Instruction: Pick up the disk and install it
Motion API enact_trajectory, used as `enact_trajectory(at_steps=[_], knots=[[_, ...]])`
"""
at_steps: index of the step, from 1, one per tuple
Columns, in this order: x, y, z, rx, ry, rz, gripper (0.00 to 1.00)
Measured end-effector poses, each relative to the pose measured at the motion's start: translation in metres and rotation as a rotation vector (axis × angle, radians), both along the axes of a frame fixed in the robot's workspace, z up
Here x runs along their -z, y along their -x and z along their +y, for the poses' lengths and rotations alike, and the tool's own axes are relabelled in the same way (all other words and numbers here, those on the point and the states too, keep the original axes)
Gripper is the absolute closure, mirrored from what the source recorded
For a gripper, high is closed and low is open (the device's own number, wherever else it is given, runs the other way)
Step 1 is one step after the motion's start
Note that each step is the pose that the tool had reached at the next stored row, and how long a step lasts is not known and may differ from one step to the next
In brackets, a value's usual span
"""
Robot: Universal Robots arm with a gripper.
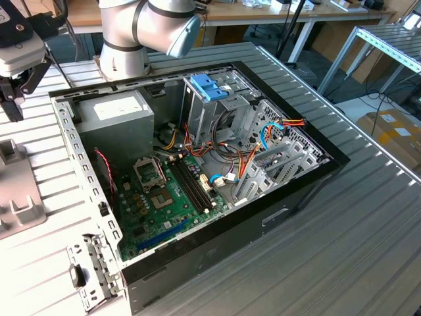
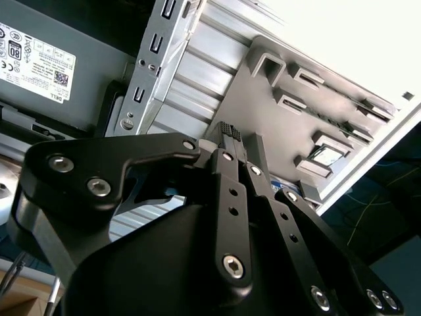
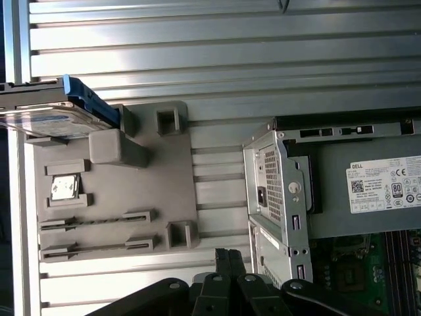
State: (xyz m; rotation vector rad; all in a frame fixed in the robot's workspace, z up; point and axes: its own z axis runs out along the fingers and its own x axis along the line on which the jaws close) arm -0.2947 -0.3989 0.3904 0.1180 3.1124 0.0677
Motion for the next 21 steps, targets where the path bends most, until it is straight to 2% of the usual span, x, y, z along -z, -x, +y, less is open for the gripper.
enact_trajectory(at_steps=[21], knots=[[0.0001,0.0104,0.0000,0.000,0.0001,0.0001,0.89]])
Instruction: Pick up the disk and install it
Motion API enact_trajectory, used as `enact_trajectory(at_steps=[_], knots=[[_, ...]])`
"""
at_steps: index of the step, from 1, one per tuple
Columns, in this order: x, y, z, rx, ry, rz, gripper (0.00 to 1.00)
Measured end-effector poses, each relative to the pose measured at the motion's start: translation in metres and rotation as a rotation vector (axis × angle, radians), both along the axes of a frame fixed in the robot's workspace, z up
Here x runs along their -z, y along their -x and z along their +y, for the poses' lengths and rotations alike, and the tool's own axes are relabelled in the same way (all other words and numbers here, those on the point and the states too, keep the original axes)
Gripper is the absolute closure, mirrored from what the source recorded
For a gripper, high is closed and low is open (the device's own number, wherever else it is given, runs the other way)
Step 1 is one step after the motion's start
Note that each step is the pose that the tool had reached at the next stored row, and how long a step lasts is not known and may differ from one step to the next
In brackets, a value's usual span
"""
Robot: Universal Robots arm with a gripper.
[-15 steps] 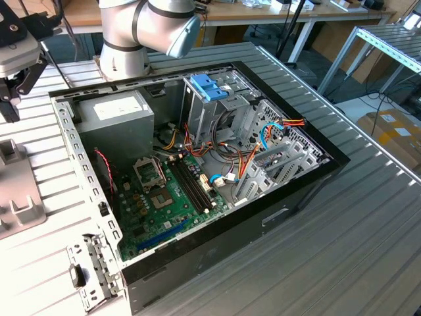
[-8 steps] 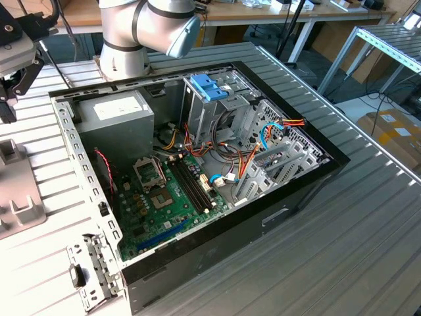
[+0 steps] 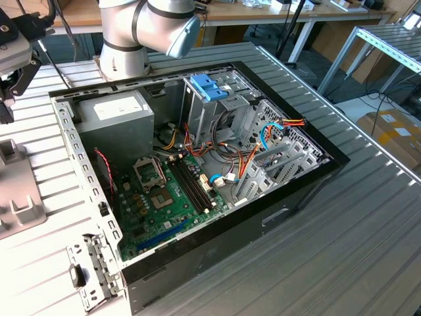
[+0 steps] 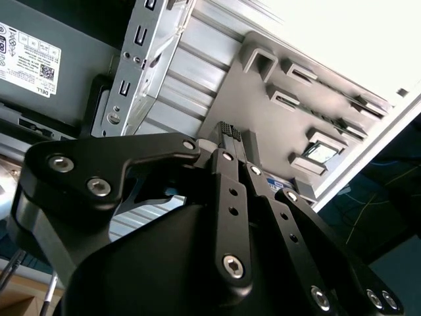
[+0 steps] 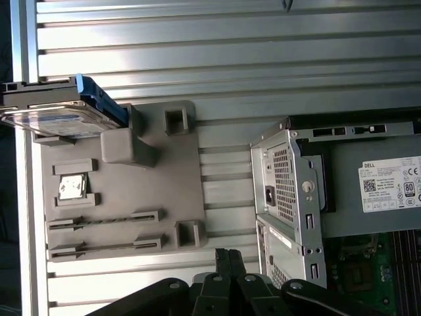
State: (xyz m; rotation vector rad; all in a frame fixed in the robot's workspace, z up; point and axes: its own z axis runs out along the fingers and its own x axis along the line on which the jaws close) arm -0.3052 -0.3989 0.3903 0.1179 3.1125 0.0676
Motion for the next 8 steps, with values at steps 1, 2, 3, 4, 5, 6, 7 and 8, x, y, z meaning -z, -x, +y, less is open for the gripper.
enact_trajectory(at_steps=[1,2,3,4,5,6,7,8], knots=[[0.0000,0.0005,0.0000,0.000,0.0000,0.0000,0.89],[0.0001,0.0013,0.0000,0.000,-0.0001,0.0000,0.89],[0.0001,0.0019,0.0000,0.000,-0.0001,-0.0001,0.89],[0.0001,0.0024,0.0000,0.000,0.0000,0.0000,0.89],[0.0001,0.0026,0.0000,0.000,0.0000,0.0000,0.89],[0.0001,0.0029,0.0000,0.000,0.0000,0.0000,0.89],[0.0002,0.0031,0.0000,0.000,0.0000,-0.0001,0.89],[0.0002,0.0034,0.0000,0.000,0.0000,0.0000,0.89]])
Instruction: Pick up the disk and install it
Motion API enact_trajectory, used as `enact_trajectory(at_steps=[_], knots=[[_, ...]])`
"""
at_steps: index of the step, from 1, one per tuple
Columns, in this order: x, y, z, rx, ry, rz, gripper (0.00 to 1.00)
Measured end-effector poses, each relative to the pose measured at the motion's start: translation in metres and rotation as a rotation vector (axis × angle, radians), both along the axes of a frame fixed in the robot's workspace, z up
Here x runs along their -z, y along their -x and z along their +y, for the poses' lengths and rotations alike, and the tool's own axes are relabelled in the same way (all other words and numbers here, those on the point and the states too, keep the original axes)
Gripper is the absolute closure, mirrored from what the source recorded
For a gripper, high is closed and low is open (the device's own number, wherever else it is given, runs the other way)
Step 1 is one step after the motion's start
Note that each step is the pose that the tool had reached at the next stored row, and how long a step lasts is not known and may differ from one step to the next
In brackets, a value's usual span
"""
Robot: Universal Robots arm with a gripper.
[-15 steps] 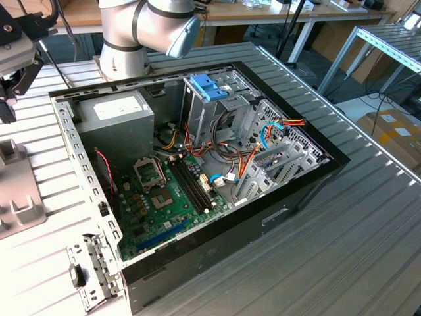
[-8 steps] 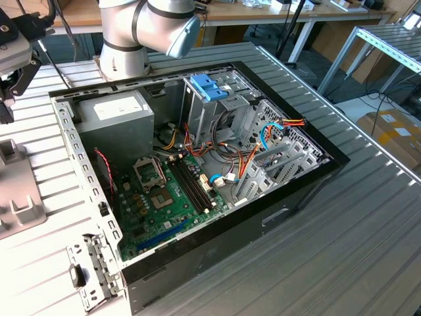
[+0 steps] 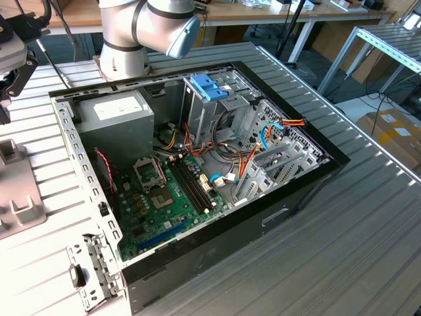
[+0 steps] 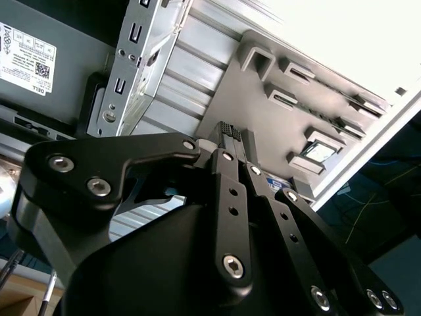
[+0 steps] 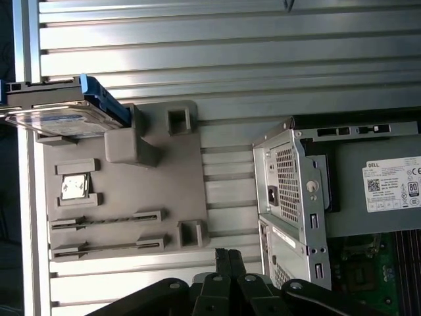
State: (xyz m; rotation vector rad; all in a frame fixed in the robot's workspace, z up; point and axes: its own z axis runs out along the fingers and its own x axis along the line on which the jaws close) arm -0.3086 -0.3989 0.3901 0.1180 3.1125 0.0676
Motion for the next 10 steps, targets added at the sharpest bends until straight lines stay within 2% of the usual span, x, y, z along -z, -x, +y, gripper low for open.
enact_trajectory(at_steps=[10], knots=[[0.0001,0.0032,0.0000,0.000,0.0000,0.0001,0.89]])
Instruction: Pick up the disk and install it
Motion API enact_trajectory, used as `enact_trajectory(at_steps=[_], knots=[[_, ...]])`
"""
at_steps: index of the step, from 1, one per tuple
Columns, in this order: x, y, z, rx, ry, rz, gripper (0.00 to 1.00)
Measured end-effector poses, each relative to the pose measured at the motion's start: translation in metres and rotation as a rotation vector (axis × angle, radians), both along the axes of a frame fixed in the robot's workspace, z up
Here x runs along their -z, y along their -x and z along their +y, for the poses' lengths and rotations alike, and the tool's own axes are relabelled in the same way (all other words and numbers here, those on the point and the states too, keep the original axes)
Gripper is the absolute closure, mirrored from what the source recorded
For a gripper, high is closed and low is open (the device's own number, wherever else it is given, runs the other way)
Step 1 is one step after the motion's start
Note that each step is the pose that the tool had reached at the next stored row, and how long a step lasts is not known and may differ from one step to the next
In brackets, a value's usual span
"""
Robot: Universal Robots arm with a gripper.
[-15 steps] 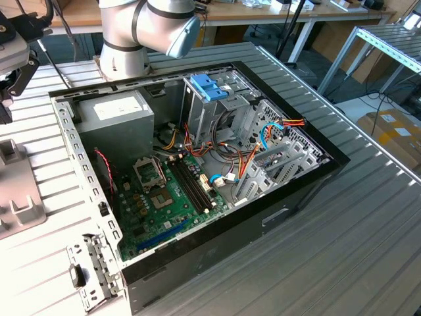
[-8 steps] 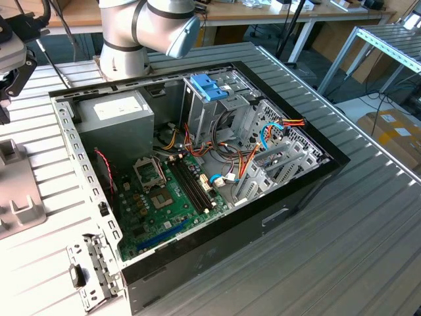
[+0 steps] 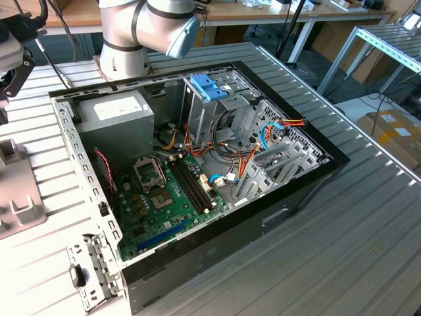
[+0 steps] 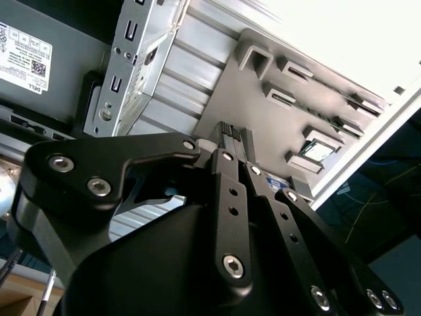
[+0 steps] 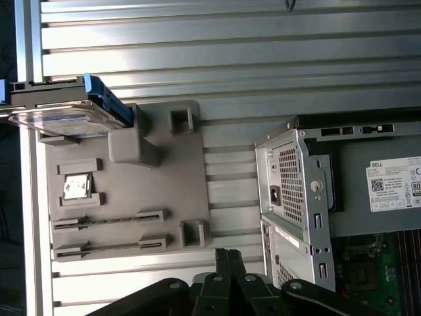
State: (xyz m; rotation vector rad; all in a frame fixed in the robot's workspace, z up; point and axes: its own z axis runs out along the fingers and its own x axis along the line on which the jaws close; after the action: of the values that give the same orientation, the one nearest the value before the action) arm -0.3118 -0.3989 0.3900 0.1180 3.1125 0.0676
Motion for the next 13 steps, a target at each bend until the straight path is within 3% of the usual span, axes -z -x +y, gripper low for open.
enact_trajectory(at_steps=[13], knots=[[0.0001,0.0049,0.0000,0.000,0.0000,0.0000,0.89]])
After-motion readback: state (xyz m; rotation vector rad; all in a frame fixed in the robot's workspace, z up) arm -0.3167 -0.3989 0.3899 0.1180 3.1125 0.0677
